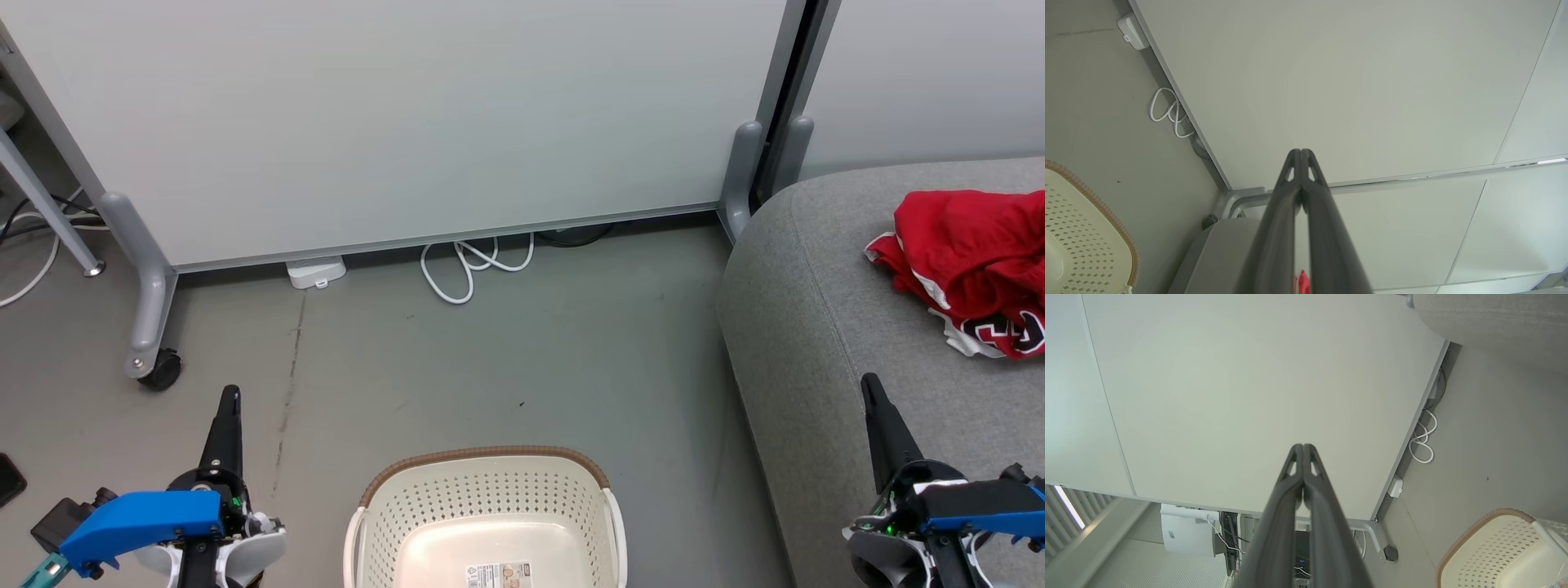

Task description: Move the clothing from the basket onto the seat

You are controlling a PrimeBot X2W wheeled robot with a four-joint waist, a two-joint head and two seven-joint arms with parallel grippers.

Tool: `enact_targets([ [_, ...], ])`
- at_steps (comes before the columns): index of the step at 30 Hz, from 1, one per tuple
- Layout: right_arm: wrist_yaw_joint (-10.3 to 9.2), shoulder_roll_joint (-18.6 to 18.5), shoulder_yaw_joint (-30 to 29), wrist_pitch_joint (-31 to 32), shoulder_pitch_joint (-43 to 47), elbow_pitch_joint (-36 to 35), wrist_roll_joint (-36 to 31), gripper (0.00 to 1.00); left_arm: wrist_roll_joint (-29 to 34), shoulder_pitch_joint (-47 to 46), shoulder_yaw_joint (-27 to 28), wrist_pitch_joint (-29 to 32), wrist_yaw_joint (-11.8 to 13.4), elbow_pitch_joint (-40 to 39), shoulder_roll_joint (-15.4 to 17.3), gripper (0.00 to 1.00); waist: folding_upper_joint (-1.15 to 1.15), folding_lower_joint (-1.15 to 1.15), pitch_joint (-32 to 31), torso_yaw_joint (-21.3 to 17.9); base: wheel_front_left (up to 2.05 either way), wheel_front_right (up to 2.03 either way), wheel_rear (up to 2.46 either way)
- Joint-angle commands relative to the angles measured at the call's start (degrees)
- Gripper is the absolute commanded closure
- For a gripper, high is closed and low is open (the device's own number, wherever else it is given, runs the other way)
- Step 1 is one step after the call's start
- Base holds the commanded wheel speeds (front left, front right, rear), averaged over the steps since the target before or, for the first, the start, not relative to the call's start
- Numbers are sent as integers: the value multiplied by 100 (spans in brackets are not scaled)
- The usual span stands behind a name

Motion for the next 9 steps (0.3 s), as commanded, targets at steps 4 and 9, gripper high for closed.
enact_targets([
  [4, 4, -25, -20, 65, -80, 3, 233, 100, -229, -94, 56, 67, -49, -41, 12, 100, 0, 0, -12, -4, 0, 0, 0],
  [9, 4, -26, -26, 120, -87, 13, 432, 100, -438, -93, 75, 120, -54, -43, 12, 100, 0, 0, -28, -9, 0, 0, 0],
])
